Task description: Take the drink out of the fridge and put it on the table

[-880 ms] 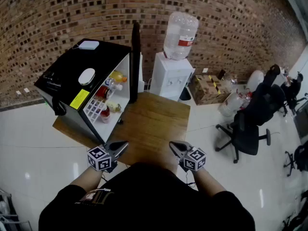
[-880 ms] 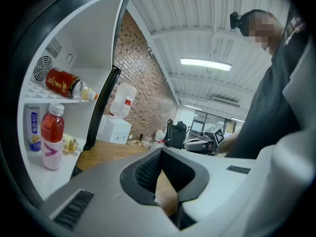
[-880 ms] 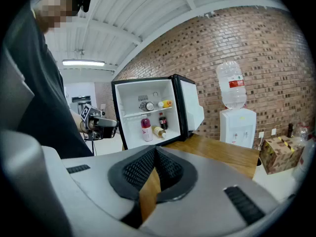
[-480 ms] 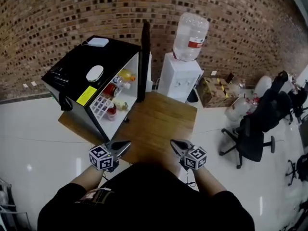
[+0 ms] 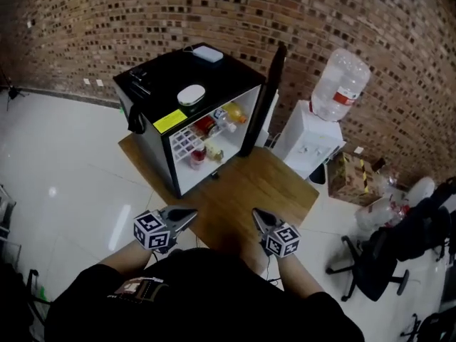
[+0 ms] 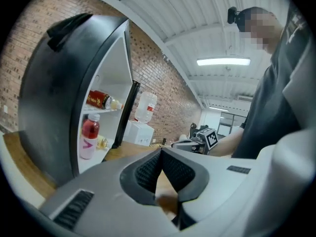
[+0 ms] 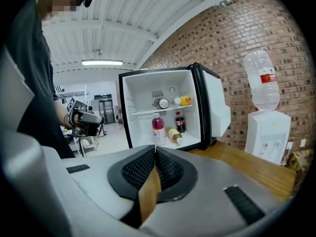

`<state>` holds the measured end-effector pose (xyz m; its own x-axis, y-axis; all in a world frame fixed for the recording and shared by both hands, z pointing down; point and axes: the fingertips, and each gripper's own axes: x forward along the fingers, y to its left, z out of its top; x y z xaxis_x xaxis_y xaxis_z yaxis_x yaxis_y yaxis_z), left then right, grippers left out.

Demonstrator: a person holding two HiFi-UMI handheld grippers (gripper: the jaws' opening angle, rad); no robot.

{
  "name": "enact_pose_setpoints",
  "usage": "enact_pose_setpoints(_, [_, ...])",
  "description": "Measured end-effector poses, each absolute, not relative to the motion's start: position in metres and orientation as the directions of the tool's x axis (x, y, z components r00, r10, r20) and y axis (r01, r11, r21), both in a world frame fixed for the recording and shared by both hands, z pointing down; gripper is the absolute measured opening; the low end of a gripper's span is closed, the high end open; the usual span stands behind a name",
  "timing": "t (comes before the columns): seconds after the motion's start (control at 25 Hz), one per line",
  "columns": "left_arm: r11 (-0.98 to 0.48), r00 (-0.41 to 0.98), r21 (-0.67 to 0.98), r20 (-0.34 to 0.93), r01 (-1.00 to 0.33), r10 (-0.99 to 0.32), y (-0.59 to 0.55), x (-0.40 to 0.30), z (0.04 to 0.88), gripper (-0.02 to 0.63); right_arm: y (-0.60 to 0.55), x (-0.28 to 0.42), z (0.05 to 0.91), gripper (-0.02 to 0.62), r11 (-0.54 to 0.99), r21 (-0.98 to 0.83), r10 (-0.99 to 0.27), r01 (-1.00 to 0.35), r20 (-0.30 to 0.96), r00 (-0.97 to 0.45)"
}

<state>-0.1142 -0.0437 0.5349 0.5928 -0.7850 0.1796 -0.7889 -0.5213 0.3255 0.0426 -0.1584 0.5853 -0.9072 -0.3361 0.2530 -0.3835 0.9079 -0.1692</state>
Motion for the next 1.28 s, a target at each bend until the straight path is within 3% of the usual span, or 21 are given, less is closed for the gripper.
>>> enact_pose_setpoints(0.12, [-0.441,0.507,0.3,0.195,-0.846,-0.84,-0.034,-0.125,0.53,-0.003,-0.172,0.02,0.589,0.025,0.921,-0.178,-0.3,-0.346,0.244,-0.922])
enact_pose_setpoints(0.2, [-0.404,0.463,0.277,0.201,-0.872,-0.863,-0.035,-0.138,0.529,-0.003,-0.184,-0.003,0.593,0.089,0.93,-0.163,-0.288,-0.331,0.241,-0.927])
enact_pose_setpoints(0.48, [-0.275,0.316,0.176,0.276,-0.945,-0.908,-0.071,-0.168,0.552,-0.003,-0.222,-0.084,0.617,0.132,0.959,-0.079,-0.25,-0.274,0.228,-0.941])
enact_pose_setpoints(0.68, [-0.073,0.153,0.235,0.344,-0.969,-0.926,-0.092,-0.172,0.587,-0.003,-0.228,-0.118,0.649,0.175,0.975,-0.099,-0.168,-0.198,0.248,-0.954])
enact_pose_setpoints(0.8, [-0.073,0.161,0.222,0.409,-0.972,-0.898,-0.091,-0.167,0.606,-0.003,-0.238,-0.142,0.664,0.177,0.974,-0.103,-0.172,-0.202,0.242,-0.955])
enact_pose_setpoints(0.92, [-0.08,0.175,0.222,0.453,-0.972,-0.874,-0.093,-0.17,0.619,-0.003,-0.251,-0.171,0.668,0.22,0.974,-0.094,-0.183,-0.207,0.217,-0.959])
enact_pose_setpoints(1.0, [-0.036,0.157,0.255,0.469,-0.966,-0.869,-0.1,-0.182,0.626,-0.003,-0.258,-0.192,0.669,0.293,0.977,-0.072,-0.183,-0.201,0.201,-0.962])
enact_pose_setpoints(1.12, [0.039,0.118,0.302,0.487,-0.953,-0.866,-0.114,-0.198,0.632,-0.003,-0.262,-0.221,0.67,0.314,0.984,-0.04,-0.165,-0.176,0.185,-0.969])
enact_pose_setpoints(1.28, [0.012,0.133,0.275,0.502,-0.961,-0.855,-0.126,-0.194,0.633,-0.003,-0.269,-0.251,0.668,0.32,0.987,-0.006,-0.156,-0.159,0.178,-0.972])
